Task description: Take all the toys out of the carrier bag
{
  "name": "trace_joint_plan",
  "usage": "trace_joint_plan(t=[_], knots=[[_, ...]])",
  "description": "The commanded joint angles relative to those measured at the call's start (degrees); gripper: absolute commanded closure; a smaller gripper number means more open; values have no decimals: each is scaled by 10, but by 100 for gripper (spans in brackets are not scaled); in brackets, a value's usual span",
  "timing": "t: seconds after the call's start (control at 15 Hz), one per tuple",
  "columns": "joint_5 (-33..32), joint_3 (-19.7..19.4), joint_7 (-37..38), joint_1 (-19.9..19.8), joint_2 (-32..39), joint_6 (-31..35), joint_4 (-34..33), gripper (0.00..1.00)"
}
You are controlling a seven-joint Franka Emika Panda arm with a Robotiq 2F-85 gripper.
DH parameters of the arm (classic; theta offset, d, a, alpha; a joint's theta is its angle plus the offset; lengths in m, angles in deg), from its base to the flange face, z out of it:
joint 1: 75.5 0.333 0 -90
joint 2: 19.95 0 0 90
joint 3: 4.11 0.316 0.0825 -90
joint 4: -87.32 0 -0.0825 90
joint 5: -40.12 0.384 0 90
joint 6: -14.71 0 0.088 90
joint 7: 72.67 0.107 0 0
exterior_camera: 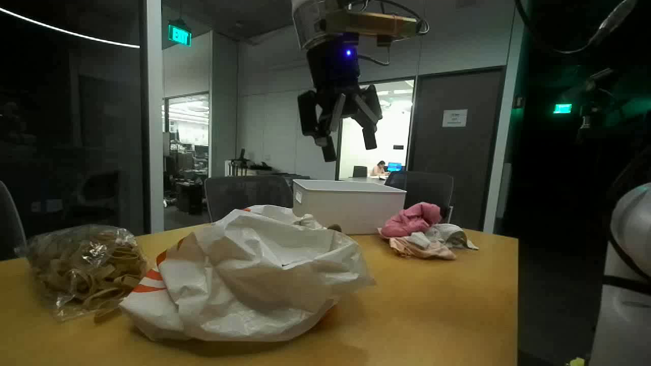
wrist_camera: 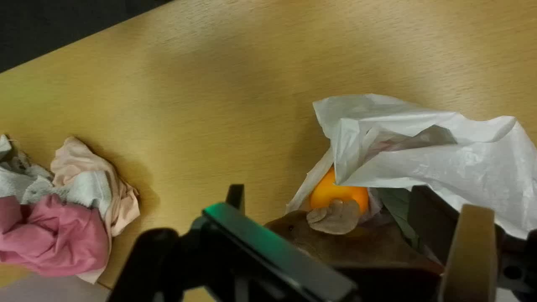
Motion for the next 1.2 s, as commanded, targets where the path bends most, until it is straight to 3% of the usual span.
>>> trace_joint_plan(t=[0.0,0.27,0.47,1.13], knots=[[-6,-19,7,23,4,-2,-4,0],[-6,-19,6,23,2,-1,-6,0],[-4,-29,-10,24,36,38,-3,0],[8,-104,-82,33,245,316,10,0]])
